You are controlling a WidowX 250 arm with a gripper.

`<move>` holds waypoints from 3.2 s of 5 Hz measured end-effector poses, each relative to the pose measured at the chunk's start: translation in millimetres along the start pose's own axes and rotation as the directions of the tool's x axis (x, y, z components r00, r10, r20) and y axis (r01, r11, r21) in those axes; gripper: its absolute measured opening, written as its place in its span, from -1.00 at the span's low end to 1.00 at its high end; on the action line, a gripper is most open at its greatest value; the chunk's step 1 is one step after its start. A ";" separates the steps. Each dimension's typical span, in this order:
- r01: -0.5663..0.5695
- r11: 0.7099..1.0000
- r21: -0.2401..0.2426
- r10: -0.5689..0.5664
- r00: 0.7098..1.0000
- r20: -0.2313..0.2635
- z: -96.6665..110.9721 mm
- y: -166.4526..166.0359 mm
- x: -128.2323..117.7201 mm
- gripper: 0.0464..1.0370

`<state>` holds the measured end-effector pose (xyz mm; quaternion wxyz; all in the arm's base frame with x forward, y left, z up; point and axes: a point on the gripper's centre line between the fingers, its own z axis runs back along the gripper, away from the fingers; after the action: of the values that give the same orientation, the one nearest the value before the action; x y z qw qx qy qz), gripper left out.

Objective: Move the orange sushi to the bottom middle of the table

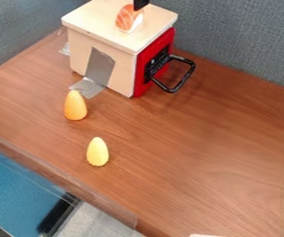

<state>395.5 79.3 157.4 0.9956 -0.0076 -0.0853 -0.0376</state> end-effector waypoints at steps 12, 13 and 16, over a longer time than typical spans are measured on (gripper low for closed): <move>0.356 0.920 -0.167 -0.389 0.887 -0.249 -118.1 -180.7 -112.0 0.08; 0.401 0.909 -0.114 -0.417 0.862 -0.288 -147.9 -189.5 -127.2 0.08; 0.407 0.911 -0.070 -0.411 0.882 -0.232 -137.8 -191.7 -166.9 0.79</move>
<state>240.2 -102.5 -5.2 0.9680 0.0057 0.0371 -0.2480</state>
